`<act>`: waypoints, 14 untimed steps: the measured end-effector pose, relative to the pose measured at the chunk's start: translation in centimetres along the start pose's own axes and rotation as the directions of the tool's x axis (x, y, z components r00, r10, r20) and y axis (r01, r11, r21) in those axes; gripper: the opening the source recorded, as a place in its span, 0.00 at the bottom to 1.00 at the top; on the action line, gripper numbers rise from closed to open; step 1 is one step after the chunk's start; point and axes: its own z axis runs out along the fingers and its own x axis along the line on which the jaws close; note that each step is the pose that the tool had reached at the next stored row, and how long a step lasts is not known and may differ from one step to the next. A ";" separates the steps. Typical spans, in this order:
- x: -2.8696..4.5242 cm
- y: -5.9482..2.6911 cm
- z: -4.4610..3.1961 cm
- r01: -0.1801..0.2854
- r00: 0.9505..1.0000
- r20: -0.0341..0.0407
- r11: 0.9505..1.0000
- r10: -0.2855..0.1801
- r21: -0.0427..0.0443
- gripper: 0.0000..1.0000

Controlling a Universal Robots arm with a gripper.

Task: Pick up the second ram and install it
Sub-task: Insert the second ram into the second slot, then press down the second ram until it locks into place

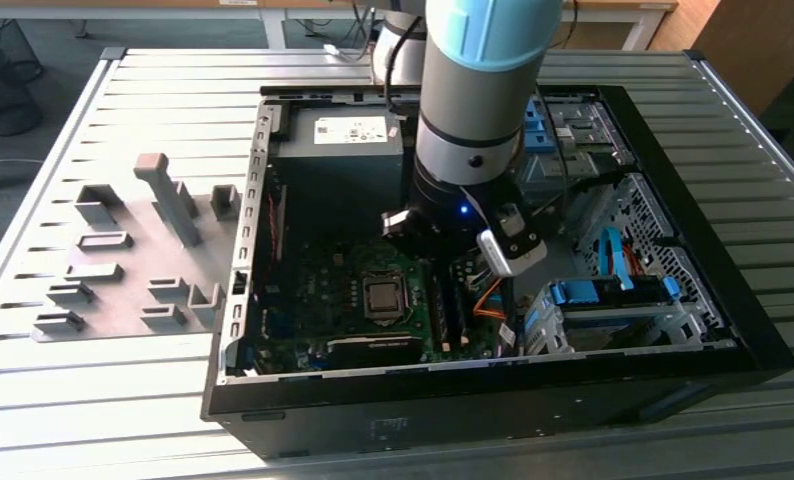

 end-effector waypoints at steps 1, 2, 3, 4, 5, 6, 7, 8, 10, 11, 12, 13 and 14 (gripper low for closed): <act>0.00 0.01 -0.29 0.000 1.000 0.000 1.000 0.000 0.000 0.21; -0.01 0.01 -0.42 0.000 1.000 0.000 1.000 0.000 0.000 0.21; -0.01 0.01 -0.47 0.000 1.000 0.000 1.000 0.000 0.000 0.21; -0.01 0.01 -0.47 0.000 1.000 0.000 1.000 0.000 -0.001 0.21; -0.01 0.01 -0.48 0.000 1.000 0.000 1.000 0.000 -0.001 0.21; -0.01 0.01 -0.49 0.000 1.000 0.000 1.000 0.000 0.000 0.19; -0.01 0.01 -0.50 0.000 1.000 0.000 1.000 0.000 0.000 0.19; -0.01 0.01 -0.50 0.000 1.000 0.000 1.000 0.000 0.000 0.13; -0.01 0.01 -0.50 0.000 1.000 0.000 1.000 0.000 0.000 0.11; -0.01 0.01 -0.50 0.000 1.000 0.000 1.000 0.000 0.000 0.11; -0.01 0.01 -0.50 0.000 1.000 0.000 1.000 0.000 0.000 0.11; -0.01 0.01 -0.48 0.000 1.000 0.000 1.000 0.000 0.000 0.11; -0.01 0.01 -0.40 0.000 1.000 0.000 1.000 0.000 0.000 0.11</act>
